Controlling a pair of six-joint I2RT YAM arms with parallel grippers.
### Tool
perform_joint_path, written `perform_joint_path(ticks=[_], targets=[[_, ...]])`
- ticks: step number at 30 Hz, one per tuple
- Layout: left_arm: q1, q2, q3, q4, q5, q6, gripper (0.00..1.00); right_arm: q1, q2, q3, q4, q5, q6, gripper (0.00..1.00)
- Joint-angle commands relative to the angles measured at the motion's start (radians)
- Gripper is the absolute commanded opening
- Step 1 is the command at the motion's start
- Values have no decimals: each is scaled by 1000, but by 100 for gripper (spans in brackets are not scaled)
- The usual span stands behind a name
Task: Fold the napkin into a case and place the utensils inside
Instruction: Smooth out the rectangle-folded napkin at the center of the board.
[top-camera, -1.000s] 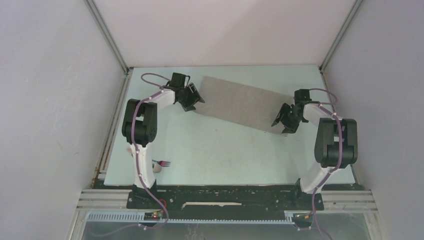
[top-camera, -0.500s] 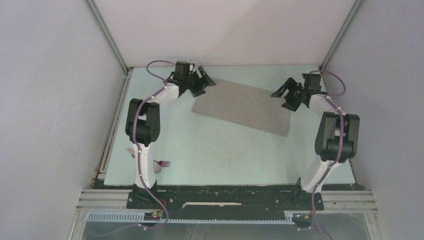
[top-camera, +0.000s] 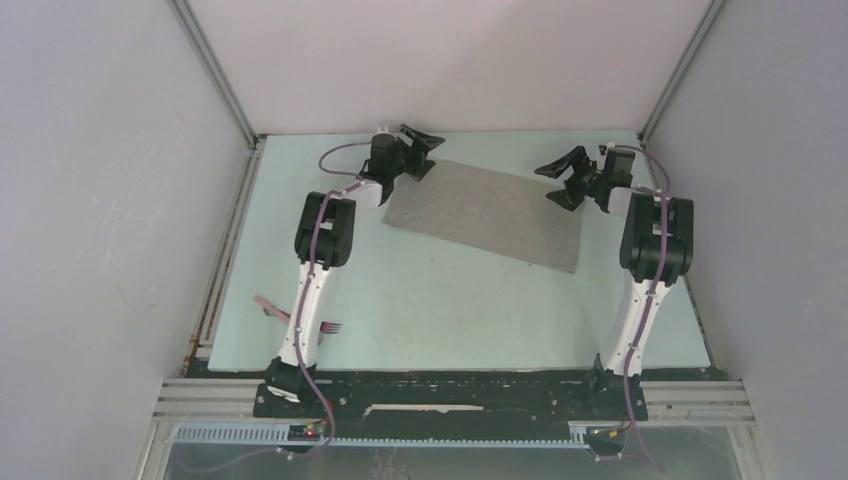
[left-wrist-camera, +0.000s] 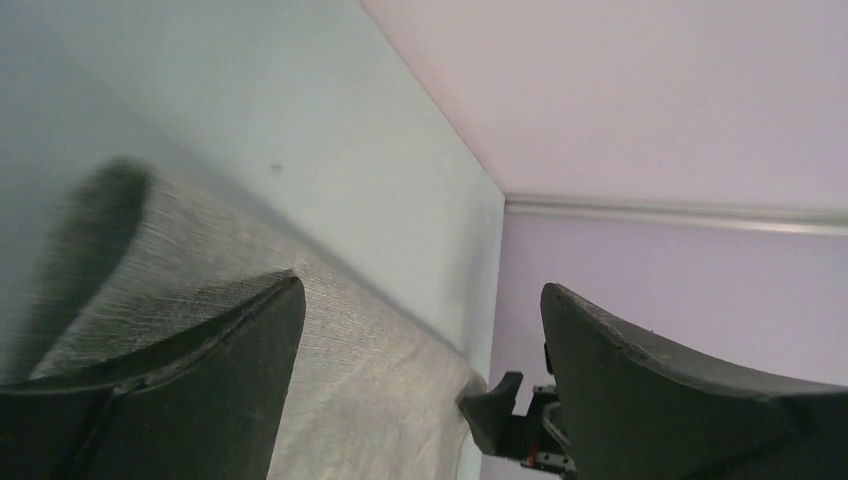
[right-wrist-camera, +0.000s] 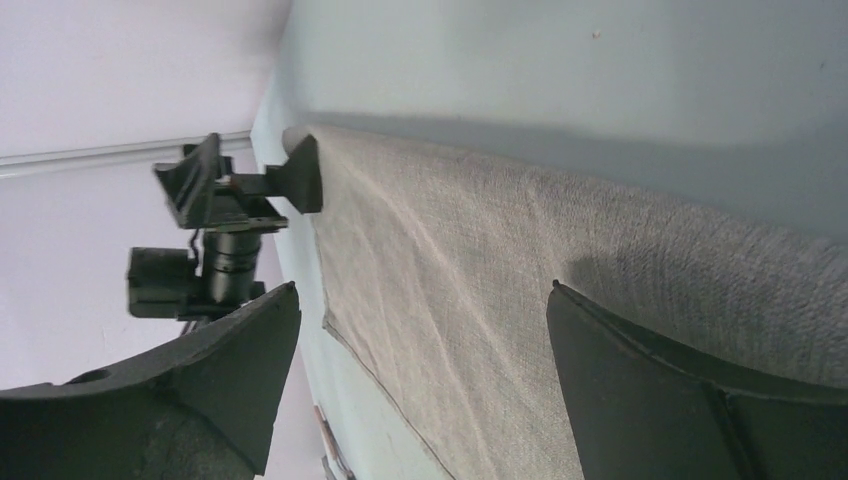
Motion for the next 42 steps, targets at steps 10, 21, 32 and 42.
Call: perform_joint_path(ticks=[10,21,32,42], targets=[[58,70,-14,169,-148,-277,97,-85,135,141,-31,39,130,100],[92,120,-8,167,-165,-305,100,-155,184,175,-115,27,134,100],[106,-68,186,-273,-47,153,100,-157,46,486,-890,416,-386,100],[88,-641,-323,-615,0,336,100,-60,-209,158,-1038,567,-463,100]])
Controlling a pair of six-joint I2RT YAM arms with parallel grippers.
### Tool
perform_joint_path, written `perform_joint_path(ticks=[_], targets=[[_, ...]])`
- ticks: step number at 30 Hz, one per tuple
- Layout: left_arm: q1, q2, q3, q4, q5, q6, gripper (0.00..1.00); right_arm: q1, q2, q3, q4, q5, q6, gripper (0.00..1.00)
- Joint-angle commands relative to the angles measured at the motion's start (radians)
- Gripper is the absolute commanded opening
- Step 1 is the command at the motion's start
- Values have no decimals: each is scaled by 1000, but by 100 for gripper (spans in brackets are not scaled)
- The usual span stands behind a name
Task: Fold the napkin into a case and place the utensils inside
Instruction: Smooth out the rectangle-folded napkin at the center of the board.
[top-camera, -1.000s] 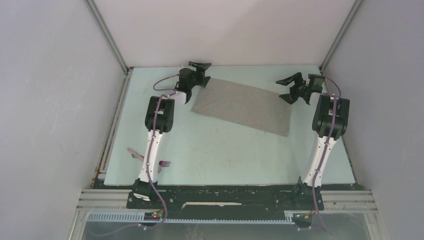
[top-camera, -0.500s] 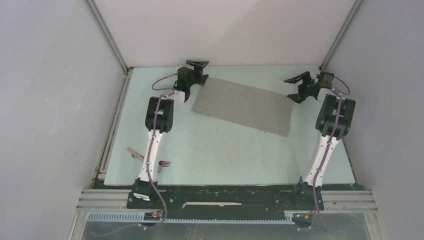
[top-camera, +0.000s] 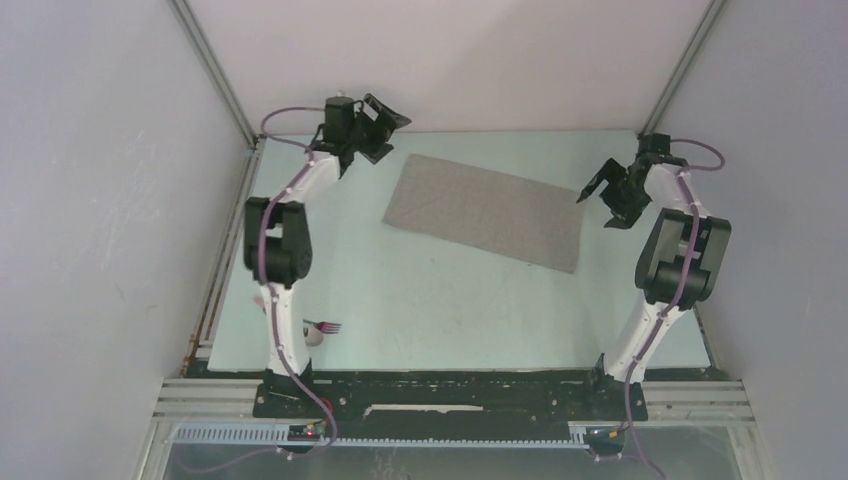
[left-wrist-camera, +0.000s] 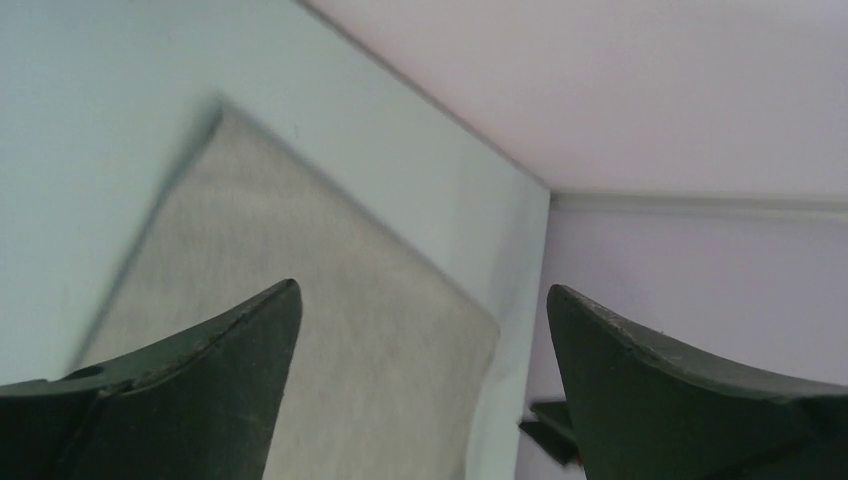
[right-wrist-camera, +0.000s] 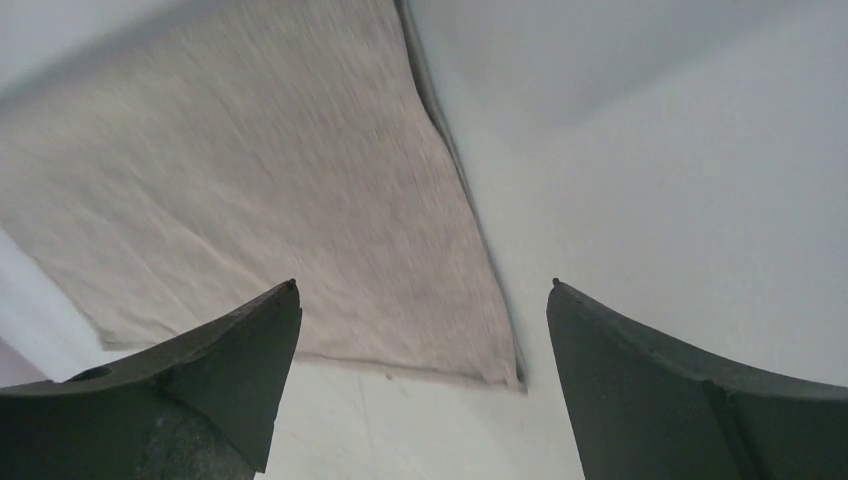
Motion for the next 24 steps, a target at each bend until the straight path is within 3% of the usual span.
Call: perform_joint_path(ticks=[1,5,12,19,24], targets=[[-28,-349,-324,-144,45,95,100,55,-10,-32,-173,149,-82,100],[-138,-597,-644,-109,62,130,100,74,-1,-8,-210,210,-94,91],[-292,-957,-925,-210,74,290,98,94,96,77,-231,187,-119,71],[-317,-1241,-1038,-411,-3,410,98,147,172,165,-236,234,-129,71],[-316,-1299,-1040,-496,-14,449,98,175,224,180,-256,274,-120,71]])
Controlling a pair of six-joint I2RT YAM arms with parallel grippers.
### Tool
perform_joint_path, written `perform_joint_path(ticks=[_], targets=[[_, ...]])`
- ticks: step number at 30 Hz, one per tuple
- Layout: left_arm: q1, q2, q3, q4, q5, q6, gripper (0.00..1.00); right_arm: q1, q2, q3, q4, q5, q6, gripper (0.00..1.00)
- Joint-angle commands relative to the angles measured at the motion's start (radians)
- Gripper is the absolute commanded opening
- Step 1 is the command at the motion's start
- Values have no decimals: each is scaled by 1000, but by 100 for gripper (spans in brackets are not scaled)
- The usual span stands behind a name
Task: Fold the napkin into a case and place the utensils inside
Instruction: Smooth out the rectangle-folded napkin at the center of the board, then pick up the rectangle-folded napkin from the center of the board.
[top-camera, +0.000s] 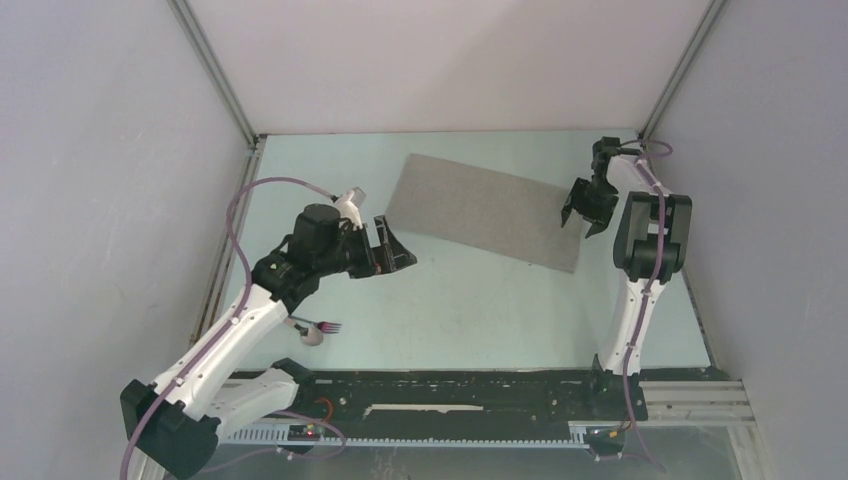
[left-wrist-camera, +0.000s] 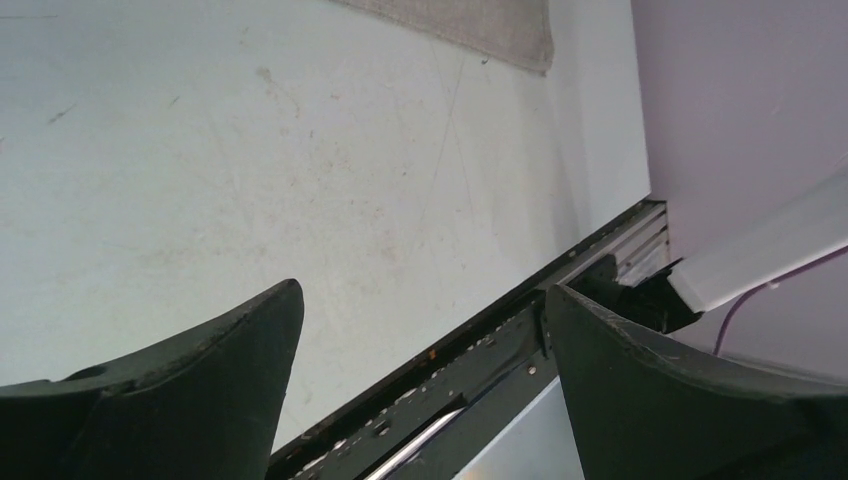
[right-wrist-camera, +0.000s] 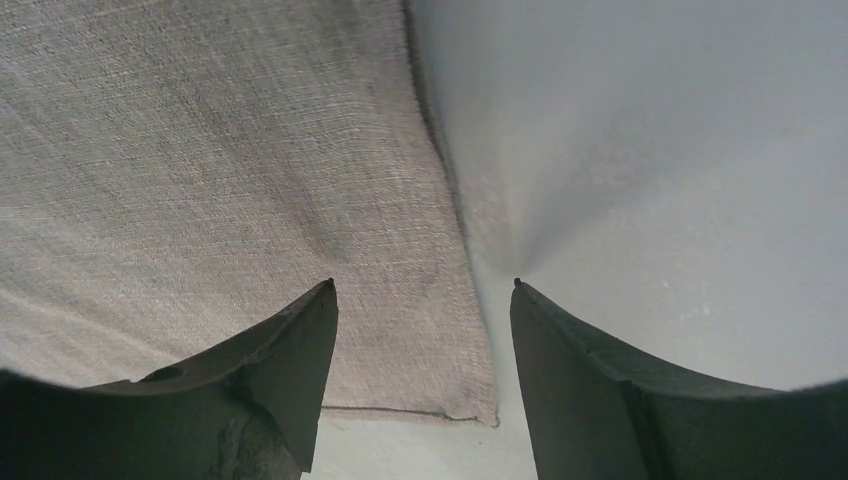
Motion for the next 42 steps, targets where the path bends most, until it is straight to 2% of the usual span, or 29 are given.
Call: perform_joint_path(ticks=[1,6,8,10,20,24,30,37,42], targets=[[0,-28,-13,-104,-24,76,98,28,31,21,-24,53,-12,71],[0,-35,4,-104,3,72,98,42,44,-21,11,47,-17,71],[0,-34,19,-113,7,81,98,42,55,-38,30,37,-18,68],[0,-36,32,-123,0,93,98,43,66,-53,43,35,-19,61],[0,-25,50,-153,-4,117,98,40,-1,-173,141,25,-66,0],[0,-16,58,-153,7,119,98,36,-52,-218,127,23,-90,0],[1,-9,61,-147,35,119,98,-22,-206,-304,57,167,-44,0],[0,10,56,-131,86,123,98,-142,-316,-386,2,371,-94,0],[0,6,52,-136,96,130,98,-167,-366,-364,0,445,-112,0]])
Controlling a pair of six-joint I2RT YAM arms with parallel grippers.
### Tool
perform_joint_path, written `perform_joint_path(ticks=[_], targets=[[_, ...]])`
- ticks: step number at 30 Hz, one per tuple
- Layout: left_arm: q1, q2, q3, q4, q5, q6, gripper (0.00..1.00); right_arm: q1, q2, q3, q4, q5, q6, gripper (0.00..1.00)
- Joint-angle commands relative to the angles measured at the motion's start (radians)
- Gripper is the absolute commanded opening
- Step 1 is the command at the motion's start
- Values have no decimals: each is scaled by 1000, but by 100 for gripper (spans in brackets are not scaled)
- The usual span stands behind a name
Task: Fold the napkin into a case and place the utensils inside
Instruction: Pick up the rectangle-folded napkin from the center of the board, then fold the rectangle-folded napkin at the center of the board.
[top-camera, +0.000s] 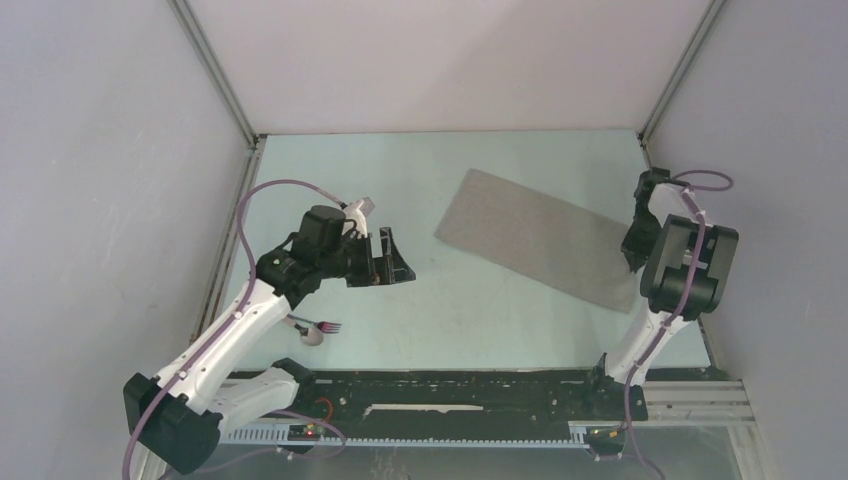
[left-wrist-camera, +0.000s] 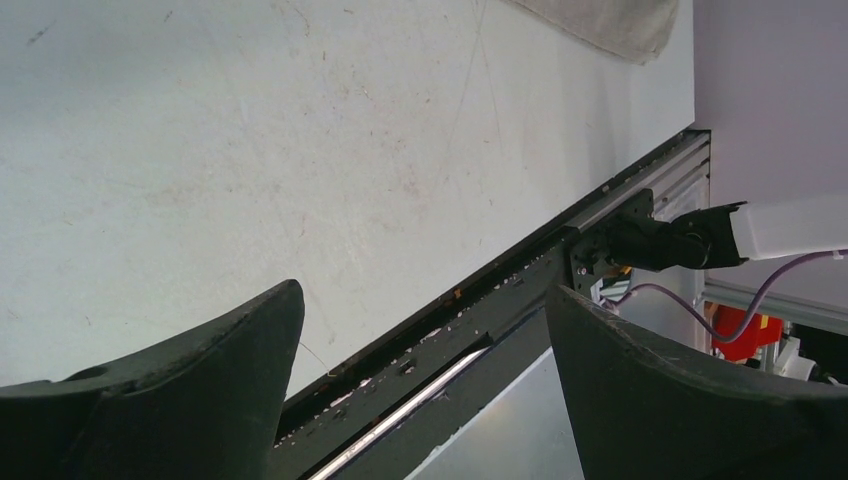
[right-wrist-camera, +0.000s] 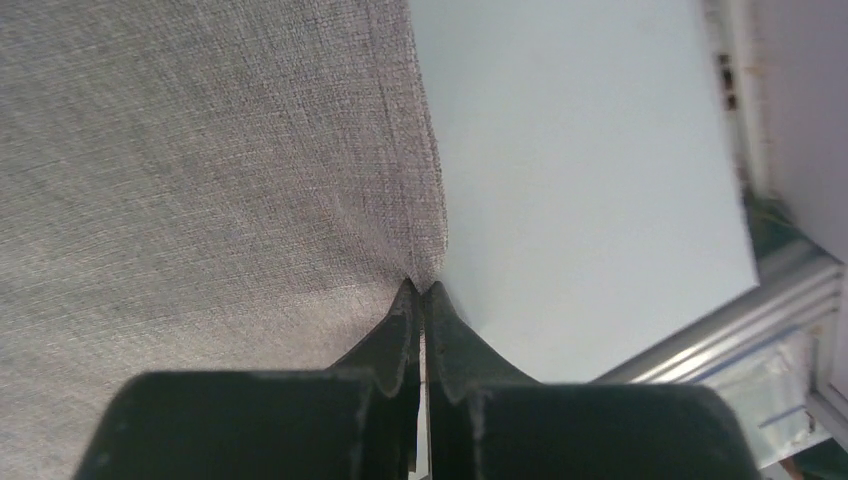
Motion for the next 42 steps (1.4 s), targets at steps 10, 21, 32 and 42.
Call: perform_joint_path(ticks=[10,21,32,42], targets=[[0,-19,15,28,43,23,98,379,74,243,-116,119,-43,0],[2,-22,-1,25,24,20,98,733,511,943,-289,-67,-33,0],[9,-39,-15,12,10,16,98,751,568,1043,-130,-199,56,0],[17,-43,-22,5,14,17,98,728,619,1085,-49,-242,108,0]])
